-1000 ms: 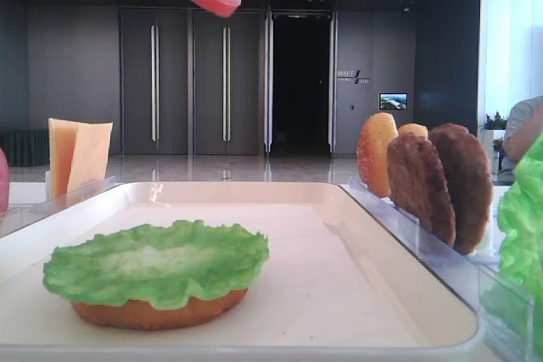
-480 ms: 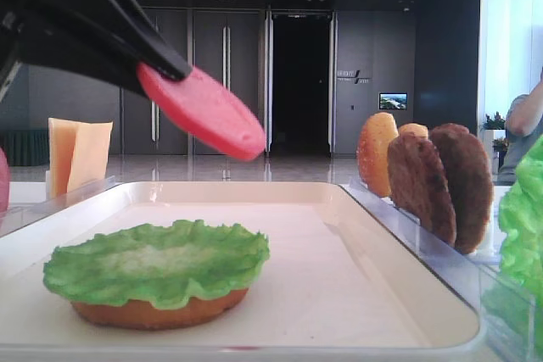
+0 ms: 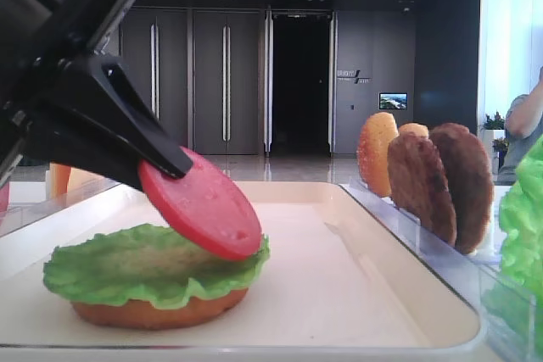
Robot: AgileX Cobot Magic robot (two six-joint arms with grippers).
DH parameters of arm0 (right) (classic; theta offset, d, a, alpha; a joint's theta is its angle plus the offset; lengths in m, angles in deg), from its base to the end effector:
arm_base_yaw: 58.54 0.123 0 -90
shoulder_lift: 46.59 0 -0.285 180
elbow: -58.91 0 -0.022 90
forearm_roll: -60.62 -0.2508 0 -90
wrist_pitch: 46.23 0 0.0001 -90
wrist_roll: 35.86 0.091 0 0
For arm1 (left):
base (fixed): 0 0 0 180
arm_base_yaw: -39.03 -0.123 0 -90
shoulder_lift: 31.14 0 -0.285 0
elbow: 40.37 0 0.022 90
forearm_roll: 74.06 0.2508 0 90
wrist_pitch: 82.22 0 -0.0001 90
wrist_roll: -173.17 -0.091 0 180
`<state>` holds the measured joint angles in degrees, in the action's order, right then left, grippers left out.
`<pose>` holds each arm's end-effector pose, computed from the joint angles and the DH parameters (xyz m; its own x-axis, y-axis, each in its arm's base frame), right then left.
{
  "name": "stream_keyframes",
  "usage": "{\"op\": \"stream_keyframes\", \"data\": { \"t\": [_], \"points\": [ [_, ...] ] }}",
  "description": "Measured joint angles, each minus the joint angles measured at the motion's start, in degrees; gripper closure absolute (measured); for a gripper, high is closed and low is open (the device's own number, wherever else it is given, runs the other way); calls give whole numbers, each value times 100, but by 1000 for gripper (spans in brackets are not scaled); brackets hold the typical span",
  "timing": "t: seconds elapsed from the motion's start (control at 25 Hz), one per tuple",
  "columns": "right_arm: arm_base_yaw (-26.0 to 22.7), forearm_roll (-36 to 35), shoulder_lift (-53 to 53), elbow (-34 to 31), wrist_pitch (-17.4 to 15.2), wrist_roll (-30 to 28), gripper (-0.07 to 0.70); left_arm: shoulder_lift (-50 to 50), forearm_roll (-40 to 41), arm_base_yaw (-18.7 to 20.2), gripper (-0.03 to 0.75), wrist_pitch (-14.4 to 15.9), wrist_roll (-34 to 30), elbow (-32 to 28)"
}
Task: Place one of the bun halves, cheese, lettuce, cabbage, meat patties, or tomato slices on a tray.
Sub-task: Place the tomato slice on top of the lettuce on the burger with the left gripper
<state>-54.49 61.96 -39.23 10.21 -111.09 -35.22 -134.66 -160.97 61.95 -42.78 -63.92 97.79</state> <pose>-0.0087 -0.0025 0.2710 -0.5125 -0.0351 -0.8580 -0.0519 0.9986 -0.0098 0.2212 -0.1563 0.1467 -0.9786 0.0080 -0.2054 0.1581 0.6679 -0.7273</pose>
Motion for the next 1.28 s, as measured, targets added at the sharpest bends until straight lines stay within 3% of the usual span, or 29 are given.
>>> {"op": "stream_keyframes", "data": {
  "t": [0.6, 0.68, 0.96, 1.12, 1.28],
  "points": [
    [0, 0, 0, 0, 0, 0, 213, -115, -146, 0, 645, 1, -124, 0],
    [0, 0, 0, 0, 0, 0, 213, -115, -129, 0, 594, 1, -92, 4],
    [0, 0, 0, 0, 0, 0, 213, -115, -64, 0, 291, 12, -2, 4],
    [0, 0, 0, 0, 0, 0, 213, 22, 274, -6, 218, -1, 239, 4],
    [0, 0, 0, 0, 0, 0, 213, 466, 853, -166, 195, -30, 894, 4]
  ]
}}
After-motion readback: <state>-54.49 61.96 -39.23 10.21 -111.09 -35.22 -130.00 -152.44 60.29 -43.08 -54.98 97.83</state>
